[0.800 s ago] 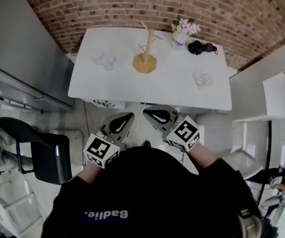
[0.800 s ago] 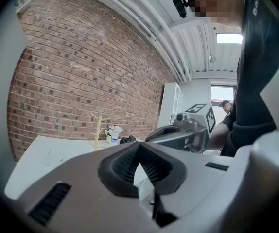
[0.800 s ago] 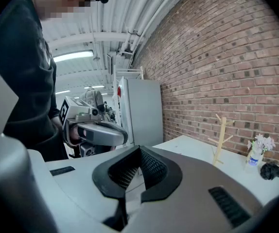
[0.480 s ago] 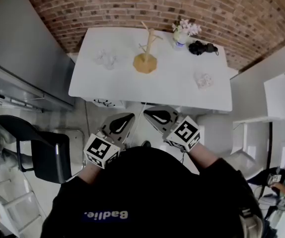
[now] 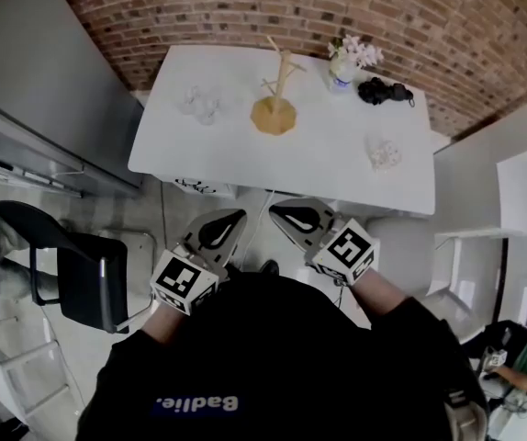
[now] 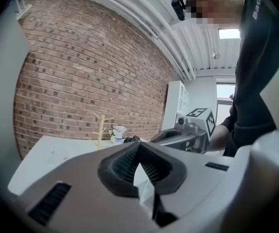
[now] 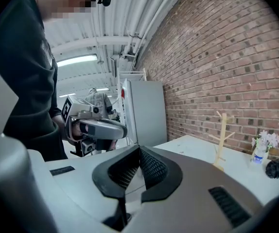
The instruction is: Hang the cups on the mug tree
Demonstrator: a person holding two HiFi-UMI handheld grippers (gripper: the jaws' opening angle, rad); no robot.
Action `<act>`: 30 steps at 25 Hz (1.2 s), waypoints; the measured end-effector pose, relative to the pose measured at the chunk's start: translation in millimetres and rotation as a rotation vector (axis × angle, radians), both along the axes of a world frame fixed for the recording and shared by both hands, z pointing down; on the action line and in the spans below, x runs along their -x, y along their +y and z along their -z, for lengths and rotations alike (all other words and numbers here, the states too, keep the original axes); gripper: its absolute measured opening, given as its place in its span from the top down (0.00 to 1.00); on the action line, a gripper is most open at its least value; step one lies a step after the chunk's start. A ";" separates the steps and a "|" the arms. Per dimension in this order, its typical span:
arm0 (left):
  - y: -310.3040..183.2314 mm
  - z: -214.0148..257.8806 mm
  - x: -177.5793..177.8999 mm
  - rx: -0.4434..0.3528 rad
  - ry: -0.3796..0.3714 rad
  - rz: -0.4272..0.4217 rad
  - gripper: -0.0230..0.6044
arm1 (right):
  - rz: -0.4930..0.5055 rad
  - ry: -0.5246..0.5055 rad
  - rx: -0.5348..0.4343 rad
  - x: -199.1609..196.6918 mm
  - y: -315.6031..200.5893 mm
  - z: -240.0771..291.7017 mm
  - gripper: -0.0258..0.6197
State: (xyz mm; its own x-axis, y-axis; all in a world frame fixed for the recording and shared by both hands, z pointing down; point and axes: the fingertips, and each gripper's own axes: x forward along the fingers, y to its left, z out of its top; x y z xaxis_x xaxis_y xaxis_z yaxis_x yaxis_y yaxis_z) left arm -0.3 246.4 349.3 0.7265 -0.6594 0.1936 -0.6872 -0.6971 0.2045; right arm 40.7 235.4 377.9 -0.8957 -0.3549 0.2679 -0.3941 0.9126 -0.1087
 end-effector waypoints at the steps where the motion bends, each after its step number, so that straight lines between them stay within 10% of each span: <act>1: -3.6 -1.9 2.7 0.001 0.003 0.014 0.96 | 0.002 -0.005 0.004 1.0 -3.5 -2.1 0.91; 30: -212.7 -34.8 184.3 0.042 0.090 -0.052 0.96 | -0.055 0.223 -0.037 179.9 -220.8 -42.0 0.91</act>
